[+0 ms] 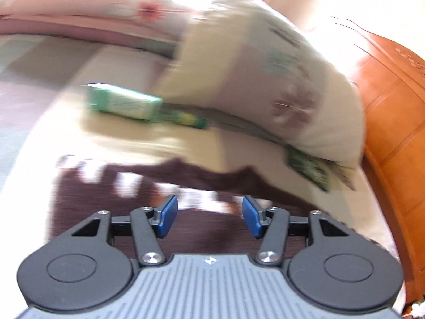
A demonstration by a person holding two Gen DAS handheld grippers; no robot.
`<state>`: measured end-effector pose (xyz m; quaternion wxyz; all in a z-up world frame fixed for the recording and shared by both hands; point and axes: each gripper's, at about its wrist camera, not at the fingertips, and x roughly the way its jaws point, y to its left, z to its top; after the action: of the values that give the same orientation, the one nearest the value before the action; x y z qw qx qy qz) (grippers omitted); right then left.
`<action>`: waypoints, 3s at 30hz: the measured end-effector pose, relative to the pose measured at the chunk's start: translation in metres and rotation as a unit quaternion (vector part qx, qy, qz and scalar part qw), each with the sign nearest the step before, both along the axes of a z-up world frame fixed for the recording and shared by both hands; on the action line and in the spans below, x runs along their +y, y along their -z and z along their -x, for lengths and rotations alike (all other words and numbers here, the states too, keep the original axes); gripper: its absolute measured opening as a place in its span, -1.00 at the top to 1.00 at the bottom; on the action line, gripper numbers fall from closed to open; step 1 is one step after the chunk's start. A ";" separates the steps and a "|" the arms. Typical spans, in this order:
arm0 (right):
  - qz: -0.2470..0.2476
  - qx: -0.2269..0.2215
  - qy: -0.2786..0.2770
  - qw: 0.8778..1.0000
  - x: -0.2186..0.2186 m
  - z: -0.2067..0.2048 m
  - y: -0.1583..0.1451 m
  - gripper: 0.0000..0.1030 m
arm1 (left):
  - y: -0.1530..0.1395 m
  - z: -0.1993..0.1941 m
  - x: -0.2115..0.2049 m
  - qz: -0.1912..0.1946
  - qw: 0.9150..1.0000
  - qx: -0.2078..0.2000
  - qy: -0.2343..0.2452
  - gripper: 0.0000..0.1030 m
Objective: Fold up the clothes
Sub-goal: 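Open the left gripper to lay the sleeve on the sweater body, then move the open left gripper toward the right gripper over the other sleeve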
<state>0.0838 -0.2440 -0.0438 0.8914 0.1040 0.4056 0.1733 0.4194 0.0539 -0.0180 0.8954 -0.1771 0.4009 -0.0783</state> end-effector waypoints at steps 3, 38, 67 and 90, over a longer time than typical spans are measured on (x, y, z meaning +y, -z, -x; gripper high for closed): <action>0.005 0.007 -0.011 1.000 0.011 -0.006 0.002 -1.00 | 0.008 0.005 0.041 0.000 1.000 0.005 -0.022 -0.04; 0.105 0.092 -0.063 0.988 0.116 -0.074 0.040 -1.00 | 0.080 0.047 0.102 0.064 0.991 0.016 0.114 -0.24; 0.030 -0.019 -0.183 0.982 0.144 -0.220 0.009 -1.00 | 0.063 0.002 0.081 -0.017 0.989 -0.028 0.147 -0.70; 0.030 -0.016 -0.086 0.996 0.123 -0.334 0.068 -1.00 | 0.063 0.002 0.083 0.026 0.984 -0.028 0.173 -0.70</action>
<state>0.4179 -0.1211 -0.1118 0.8825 0.0391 0.4033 0.2387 0.4175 0.1369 -0.0813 0.8741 -0.1263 0.3984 -0.2476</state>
